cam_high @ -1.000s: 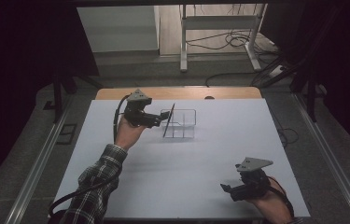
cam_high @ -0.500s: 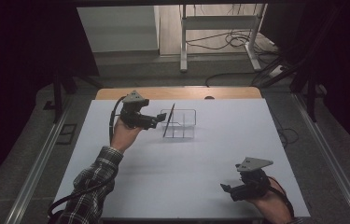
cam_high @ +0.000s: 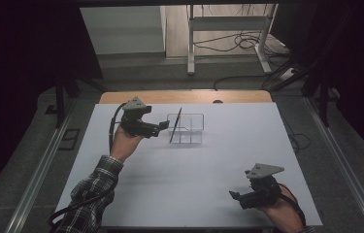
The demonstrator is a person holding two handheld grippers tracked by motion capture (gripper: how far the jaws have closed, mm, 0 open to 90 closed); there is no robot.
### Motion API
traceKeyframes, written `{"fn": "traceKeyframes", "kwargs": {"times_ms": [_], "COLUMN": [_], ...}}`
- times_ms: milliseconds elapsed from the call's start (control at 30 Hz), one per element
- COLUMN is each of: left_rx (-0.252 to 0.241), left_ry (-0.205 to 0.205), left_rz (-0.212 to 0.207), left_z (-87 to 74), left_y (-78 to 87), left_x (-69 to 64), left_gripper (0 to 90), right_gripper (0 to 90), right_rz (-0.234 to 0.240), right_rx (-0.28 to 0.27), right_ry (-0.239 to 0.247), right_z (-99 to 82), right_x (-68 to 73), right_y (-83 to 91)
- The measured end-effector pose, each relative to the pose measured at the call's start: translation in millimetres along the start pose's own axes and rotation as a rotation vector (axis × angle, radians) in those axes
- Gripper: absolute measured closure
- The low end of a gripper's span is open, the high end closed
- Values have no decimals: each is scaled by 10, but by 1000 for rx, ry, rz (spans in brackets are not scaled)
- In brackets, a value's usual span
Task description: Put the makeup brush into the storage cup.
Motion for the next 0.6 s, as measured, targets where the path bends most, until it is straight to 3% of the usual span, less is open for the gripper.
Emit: {"fn": "traceKeyframes", "kwargs": {"times_ms": [600], "left_rx": [-9], "left_ry": [12], "left_rz": [-18], "left_z": [-97], "left_y": [76], "left_x": [-41], "left_gripper": [36], "right_gripper": [84], "right_rz": [9], "right_rx": [-16], "right_ry": [-12], "right_z": [11], "right_x": [4], "right_y": [10]}}
Point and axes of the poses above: each handheld gripper's, and its own axes: y roughly backward along the jaws, z roughly out of its top, x roughly to its left, the point moved 9 cm from there along -y, roughly forward along the jaws, and after that the axes turned 2 degrees about y, right-handed, at the moved point
